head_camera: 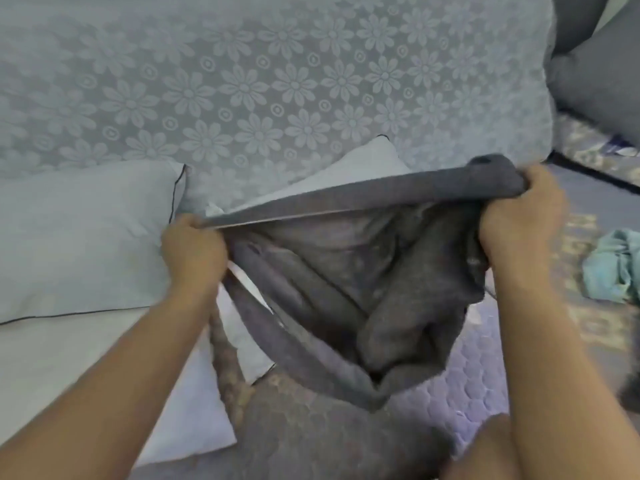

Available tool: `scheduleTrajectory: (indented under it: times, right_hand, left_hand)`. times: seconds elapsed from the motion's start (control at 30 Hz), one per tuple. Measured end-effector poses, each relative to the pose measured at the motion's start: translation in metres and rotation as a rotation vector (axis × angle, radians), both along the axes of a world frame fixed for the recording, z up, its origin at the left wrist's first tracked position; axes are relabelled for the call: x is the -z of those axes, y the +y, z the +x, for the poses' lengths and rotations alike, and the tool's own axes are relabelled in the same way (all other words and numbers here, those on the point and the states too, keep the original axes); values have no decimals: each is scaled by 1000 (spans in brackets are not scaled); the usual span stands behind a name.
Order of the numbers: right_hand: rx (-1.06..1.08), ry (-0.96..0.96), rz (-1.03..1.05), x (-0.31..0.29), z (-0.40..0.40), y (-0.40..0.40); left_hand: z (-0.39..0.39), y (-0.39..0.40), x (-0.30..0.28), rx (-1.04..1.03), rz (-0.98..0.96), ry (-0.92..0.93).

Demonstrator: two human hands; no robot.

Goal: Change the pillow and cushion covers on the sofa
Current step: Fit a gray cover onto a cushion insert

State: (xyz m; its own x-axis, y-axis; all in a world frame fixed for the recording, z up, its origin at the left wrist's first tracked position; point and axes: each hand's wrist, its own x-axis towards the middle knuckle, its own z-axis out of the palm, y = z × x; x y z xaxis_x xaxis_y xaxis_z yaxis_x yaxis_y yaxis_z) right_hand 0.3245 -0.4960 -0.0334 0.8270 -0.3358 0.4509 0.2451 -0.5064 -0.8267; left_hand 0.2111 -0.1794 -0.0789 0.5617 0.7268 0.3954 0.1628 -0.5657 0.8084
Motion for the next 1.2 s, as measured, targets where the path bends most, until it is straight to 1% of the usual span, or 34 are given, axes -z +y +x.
scheduleTrajectory:
  times: [0.03, 0.07, 0.1, 0.13, 0.17, 0.2, 0.23, 0.27, 0.3, 0.33, 0.37, 0.4, 0.43, 0.47, 0.5, 0.53, 0.57, 0.6, 0.63, 0.67, 0.73, 0.8, 0.87, 0.9, 0.93, 0.97, 1.03, 1.07, 1.1, 1.13, 1.17, 1.2]
  right_hand:
    - [55, -14, -95, 19, 8, -12]
    - [109, -3, -145, 32, 8, -23]
    - [108, -51, -79, 32, 15, -19]
    - [117, -177, 37, 23, 16, -10]
    - [140, -282, 104, 20, 19, -8]
    - [194, -381, 134, 25, 22, -9]
    - [234, -380, 81, 33, 29, -16]
    - [193, -262, -110, 36, 31, -21]
    - [78, -72, -341, 42, 33, -25]
    - [-79, 204, -599, 53, 35, -27]
    - [-247, 477, -872, 67, 31, -25]
    - [-403, 685, -1093, 80, 22, -25]
    - [-503, 789, -1188, 89, 16, -29]
    - [-538, 824, -1218, 91, 12, -33]
    - [-488, 825, -1177, 91, 13, -40]
    - [-391, 804, -1104, 89, 13, -48]
    - [-303, 780, -1033, 92, 15, -56]
    - [-265, 774, -999, 94, 15, -63]
    - [-295, 779, -1010, 98, 13, -67]
    - [-353, 817, -1076, 102, 6, -66]
    - [-487, 928, -1188, 124, -11, -61]
    - [-581, 957, -1152, 144, -25, -51]
    - [-576, 955, -1126, 161, -27, -43]
    - [-522, 942, -1105, 169, -23, -43]
    - [-428, 899, -1041, 172, -19, -45]
    - [-304, 790, -914, 172, -12, -49]
    - [-31, 477, -493, 158, 0, -58]
    - [81, 331, -303, 144, 3, -60]
    - [146, 258, -177, 133, 3, -58]
    - [144, 260, -126, 126, 4, -54]
    - [105, 321, -170, 124, 6, -49]
    - [51, 446, -273, 126, 6, -46]
  left_hand:
    - [0, 24, -26, -118, 32, -48]
    - [-3, 42, -51, -155, 138, -37]
    - [-5, 50, -68, -145, 251, -15]
    - [-8, 48, -75, -112, 353, -6]
    - [-15, 38, -76, -89, 415, -65]
    - [-25, 31, -76, -84, 469, -168]
    - [-35, 28, -74, -87, 522, -269]
    - [-44, 27, -66, -45, 543, -295]
    - [-50, 28, -53, 58, 530, -200]
    - [-58, 25, -37, 215, 507, -1]
    - [-66, 19, -17, 413, 459, 286]
    - [-76, 13, 6, 613, 435, 598]
    - [-85, 5, 26, 768, 429, 836]
    - [-93, -2, 44, 871, 440, 988]
    - [-101, -10, 57, 943, 431, 1082]
    - [-107, -17, 66, 982, 403, 1151]
    - [-111, -25, 73, 993, 403, 1188]
    - [-112, -32, 78, 992, 424, 1210]
    - [-112, -37, 81, 965, 443, 1216]
    - [-111, -41, 83, 909, 444, 1192]
    - [-107, -42, 84, 691, 429, 1037]
    - [-107, -38, 78, 409, 344, 850]
    - [-109, -31, 66, 236, 203, 724]
    - [-111, -26, 58, 181, 149, 666]
    - [-113, -19, 51, 124, 127, 599]
    - [-117, -10, 44, 51, 127, 527]
    - [-123, 6, 32, -98, 170, 403]
    - [-126, 11, 29, -142, 202, 371]
    - [-127, 13, 29, -168, 229, 378]
    - [-126, 14, 31, -170, 245, 429]
    - [-123, 12, 34, -151, 247, 511]
    - [-120, 10, 37, -109, 235, 599]
